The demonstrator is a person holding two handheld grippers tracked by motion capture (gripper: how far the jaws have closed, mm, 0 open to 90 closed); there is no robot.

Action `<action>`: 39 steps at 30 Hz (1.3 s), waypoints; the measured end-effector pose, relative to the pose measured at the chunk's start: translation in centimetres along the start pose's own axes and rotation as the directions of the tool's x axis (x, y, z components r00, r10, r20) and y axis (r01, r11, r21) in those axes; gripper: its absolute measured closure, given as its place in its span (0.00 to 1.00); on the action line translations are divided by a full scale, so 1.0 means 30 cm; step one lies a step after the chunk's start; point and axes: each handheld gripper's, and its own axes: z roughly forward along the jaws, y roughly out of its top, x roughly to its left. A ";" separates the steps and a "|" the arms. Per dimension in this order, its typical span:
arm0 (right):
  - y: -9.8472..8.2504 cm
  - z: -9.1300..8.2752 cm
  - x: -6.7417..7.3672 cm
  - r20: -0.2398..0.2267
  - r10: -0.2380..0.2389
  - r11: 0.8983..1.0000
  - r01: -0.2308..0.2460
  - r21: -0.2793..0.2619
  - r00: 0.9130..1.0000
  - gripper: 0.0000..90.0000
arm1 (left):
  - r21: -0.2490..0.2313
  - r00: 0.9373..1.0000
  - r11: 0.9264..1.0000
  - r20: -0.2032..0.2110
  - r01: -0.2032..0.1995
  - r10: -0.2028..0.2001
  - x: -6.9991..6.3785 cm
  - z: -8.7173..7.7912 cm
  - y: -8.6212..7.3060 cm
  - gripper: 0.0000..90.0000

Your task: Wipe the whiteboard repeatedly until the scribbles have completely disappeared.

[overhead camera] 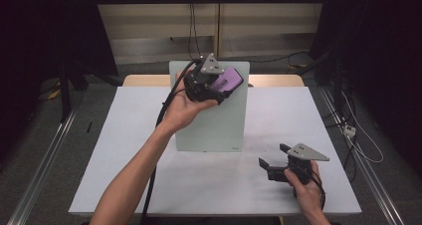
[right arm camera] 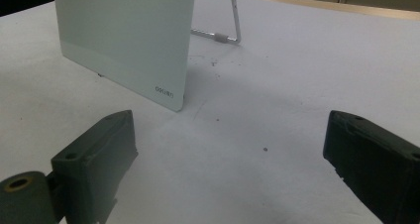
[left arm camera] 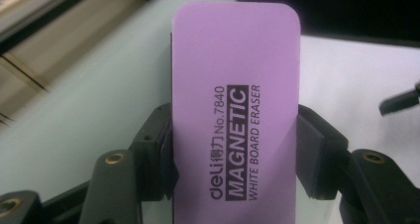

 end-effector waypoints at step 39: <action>0.000 0.005 -0.005 -0.005 -0.010 1.000 0.010 0.002 1.000 0.07 | 0.027 0.997 1.000 0.074 -0.009 0.007 -0.098 0.020 -0.160 0.46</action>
